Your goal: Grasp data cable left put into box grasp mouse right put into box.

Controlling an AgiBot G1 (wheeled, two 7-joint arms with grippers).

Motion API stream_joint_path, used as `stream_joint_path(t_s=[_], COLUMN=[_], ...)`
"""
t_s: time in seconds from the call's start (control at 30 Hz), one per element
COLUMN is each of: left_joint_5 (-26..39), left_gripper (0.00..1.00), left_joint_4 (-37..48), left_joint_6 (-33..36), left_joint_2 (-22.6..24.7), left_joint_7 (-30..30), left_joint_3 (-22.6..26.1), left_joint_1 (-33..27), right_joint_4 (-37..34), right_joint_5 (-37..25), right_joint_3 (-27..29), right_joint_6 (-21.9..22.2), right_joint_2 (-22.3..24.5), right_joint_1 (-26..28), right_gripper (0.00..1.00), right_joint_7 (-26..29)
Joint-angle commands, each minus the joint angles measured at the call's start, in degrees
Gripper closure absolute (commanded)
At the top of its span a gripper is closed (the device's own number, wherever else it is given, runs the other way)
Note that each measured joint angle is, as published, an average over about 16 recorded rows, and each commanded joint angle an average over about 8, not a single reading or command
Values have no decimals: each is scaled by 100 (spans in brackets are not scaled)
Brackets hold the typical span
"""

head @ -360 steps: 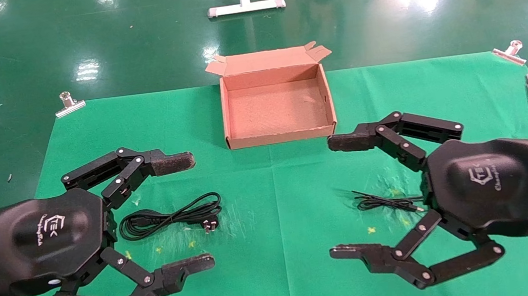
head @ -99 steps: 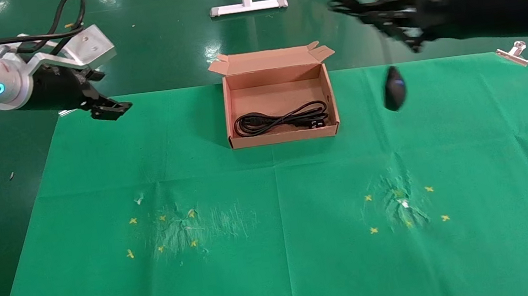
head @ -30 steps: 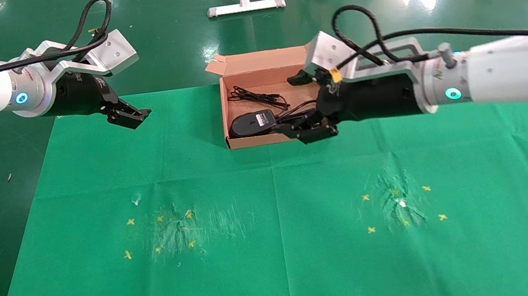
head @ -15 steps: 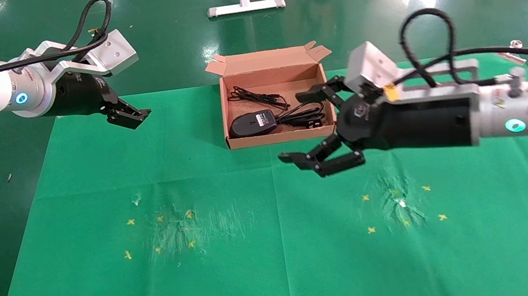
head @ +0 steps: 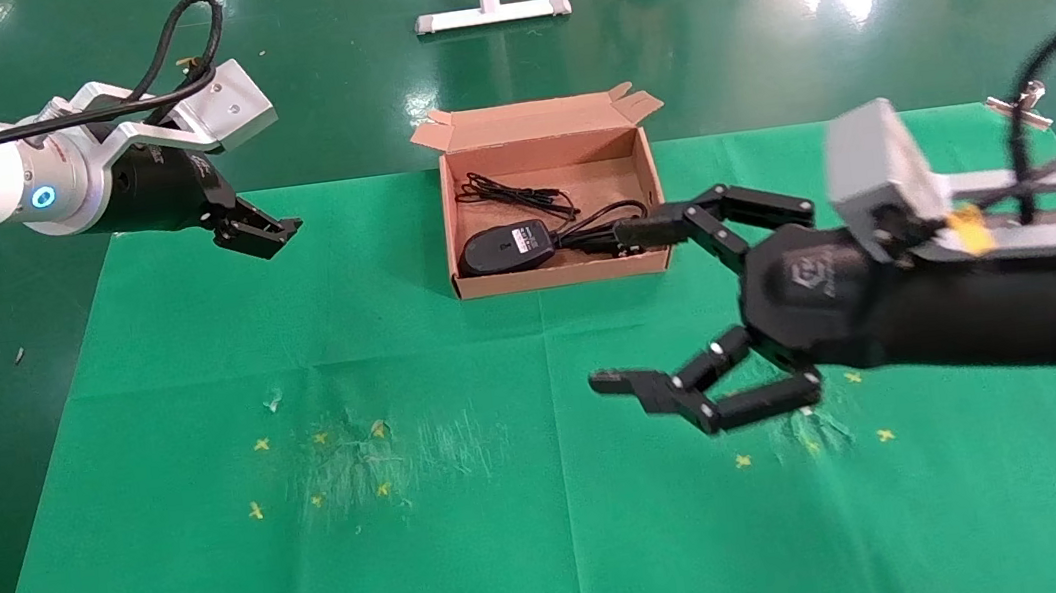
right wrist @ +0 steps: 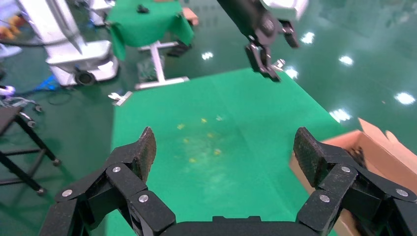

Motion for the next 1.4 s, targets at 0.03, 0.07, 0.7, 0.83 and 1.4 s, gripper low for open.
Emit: stream_joint_path(t_s=[0.03, 0.07, 0.7, 0.83, 1.4], left_joint_5=[-29, -123, -2310, -2772, -4740], left_gripper=[0, 0, 0, 0, 0], left_joint_4=[-8, -35, -679, -814, -1393], left_joint_6=[13, 56, 1071, 1285, 2198], left_joint_2=[-9, -38, -709, -851, -1455], left_joint_7=[16, 66, 1239, 1487, 2541], left_joint_3=[-22, -94, -1770, -2124, -3631], left_joint_1=[20, 83, 1566, 1879, 3213], right_joint_4=[96, 145, 670, 669, 668], right_joint_5=[209, 315, 1470, 1471, 1477], right_joint_3=[67, 101, 465, 463, 455], right_joint_6=[-83, -125, -586, -586, -583], right_joint_2=[113, 170, 794, 794, 797], right_joint_1=[-118, -178, -824, -824, -822], right_gripper=[0, 0, 0, 0, 0], right_joint_7=[-10, -16, -76, -77, -81])
